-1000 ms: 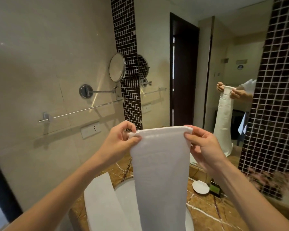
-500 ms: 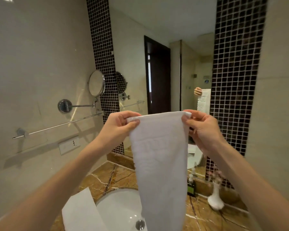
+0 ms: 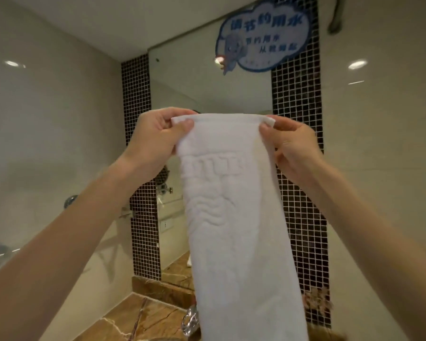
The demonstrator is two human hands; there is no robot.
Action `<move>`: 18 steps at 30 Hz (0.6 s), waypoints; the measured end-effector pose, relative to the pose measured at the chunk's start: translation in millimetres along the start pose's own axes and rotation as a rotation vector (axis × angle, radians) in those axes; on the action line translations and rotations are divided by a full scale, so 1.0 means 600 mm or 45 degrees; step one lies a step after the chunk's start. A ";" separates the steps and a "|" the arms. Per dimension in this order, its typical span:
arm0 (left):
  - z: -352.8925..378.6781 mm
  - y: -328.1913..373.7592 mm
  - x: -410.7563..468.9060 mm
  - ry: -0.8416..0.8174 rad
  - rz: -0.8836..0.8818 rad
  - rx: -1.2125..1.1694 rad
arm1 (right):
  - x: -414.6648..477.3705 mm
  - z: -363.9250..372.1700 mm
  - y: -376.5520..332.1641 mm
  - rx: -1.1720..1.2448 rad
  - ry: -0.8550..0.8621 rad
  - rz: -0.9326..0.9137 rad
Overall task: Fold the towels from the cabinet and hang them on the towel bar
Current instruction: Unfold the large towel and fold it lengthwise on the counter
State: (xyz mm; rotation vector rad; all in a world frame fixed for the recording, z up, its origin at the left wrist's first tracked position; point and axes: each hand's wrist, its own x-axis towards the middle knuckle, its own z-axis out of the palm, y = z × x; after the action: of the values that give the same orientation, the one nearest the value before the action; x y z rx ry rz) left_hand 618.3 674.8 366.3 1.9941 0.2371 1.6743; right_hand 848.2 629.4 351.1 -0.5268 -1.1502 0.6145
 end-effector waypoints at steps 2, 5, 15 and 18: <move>-0.011 0.000 0.009 0.034 -0.036 0.025 | 0.011 0.014 0.001 -0.008 0.001 0.030; -0.035 -0.011 0.003 0.052 -0.090 0.080 | 0.022 0.028 0.025 -0.005 -0.019 0.076; -0.118 -0.040 -0.044 0.240 -0.231 0.146 | 0.020 0.093 0.130 0.026 -0.158 0.191; -0.143 -0.042 -0.066 0.280 -0.248 0.234 | 0.013 0.118 0.157 0.059 -0.214 0.200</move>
State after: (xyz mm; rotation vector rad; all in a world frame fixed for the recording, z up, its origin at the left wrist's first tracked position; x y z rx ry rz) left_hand 532.8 701.9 328.4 1.8423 0.6641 1.7968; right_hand 767.3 707.8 316.5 -0.5366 -1.2572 0.8313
